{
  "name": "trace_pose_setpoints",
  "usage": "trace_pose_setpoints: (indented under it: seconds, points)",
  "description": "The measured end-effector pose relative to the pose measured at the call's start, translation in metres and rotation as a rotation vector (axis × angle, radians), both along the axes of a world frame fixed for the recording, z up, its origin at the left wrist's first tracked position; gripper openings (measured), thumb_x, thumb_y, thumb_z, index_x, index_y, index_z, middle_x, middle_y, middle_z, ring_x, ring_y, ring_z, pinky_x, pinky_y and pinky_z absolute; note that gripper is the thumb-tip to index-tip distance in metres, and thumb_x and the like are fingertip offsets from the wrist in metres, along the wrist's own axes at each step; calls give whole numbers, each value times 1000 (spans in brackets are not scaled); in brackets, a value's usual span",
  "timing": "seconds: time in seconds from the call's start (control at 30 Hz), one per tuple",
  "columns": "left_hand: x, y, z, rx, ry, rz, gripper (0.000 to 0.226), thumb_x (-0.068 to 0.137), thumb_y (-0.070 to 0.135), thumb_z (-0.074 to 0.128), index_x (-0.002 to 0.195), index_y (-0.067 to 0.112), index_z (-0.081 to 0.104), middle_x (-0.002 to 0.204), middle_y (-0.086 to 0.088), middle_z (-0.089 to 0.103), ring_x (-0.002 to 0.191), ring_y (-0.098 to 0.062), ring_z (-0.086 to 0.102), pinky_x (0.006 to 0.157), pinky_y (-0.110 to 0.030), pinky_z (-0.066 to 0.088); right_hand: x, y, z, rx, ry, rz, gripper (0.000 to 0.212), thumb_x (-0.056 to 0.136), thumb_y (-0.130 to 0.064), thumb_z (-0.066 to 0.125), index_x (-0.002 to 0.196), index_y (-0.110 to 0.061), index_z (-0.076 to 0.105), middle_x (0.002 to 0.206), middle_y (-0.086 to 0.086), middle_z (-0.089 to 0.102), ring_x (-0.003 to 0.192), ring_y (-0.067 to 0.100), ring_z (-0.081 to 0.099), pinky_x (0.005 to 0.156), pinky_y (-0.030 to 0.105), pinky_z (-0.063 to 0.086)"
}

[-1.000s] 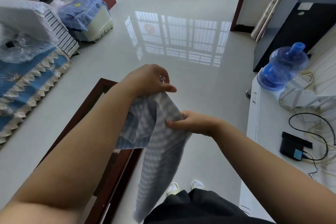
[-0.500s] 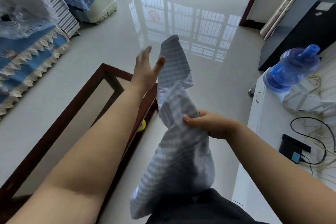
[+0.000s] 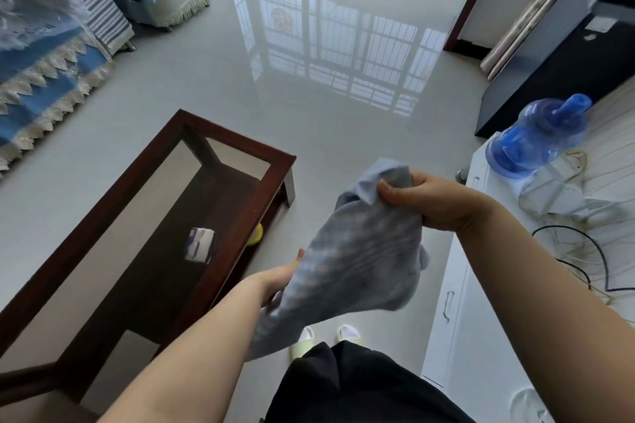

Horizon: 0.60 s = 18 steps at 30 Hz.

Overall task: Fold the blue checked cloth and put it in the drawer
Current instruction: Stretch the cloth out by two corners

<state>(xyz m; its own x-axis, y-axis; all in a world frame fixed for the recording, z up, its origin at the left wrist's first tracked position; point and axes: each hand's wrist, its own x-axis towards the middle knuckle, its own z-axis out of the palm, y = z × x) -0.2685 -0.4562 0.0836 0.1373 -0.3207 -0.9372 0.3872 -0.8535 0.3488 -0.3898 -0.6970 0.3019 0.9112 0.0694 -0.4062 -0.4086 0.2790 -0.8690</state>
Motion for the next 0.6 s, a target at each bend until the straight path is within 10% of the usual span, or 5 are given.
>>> trace_pose_setpoints:
  seconds: [0.13,0.27,0.37,0.6]
  points:
    - [-1,-10,19,-67,118,-62,97,66,92,10,132,34,54,136,7,56,129,-12,46,104,-34,36,-11,-12,20,-10,-38,38,55,46,-56,87,82,-16,77,81,1,74,77,12,71,67,22,57]
    - [-4,-21,35,-155,262,34,105,50,94,28,126,26,53,130,1,57,109,-13,60,86,-28,50,-23,-37,42,-12,-160,-71,46,46,-54,88,77,-22,78,76,-3,74,72,9,71,63,22,58]
    - [-9,-24,35,-130,397,-148,97,69,90,26,134,23,51,134,-2,59,123,-19,54,104,-35,42,-27,-58,51,-78,-152,-145,50,41,-58,88,76,-23,77,76,-2,73,70,11,71,60,22,57]
    - [-2,11,26,-284,413,96,74,63,45,85,122,8,63,121,-17,65,107,-28,65,104,-42,44,-31,-94,9,-395,289,-402,98,33,-64,87,106,-4,64,94,7,70,85,18,68,72,30,57]
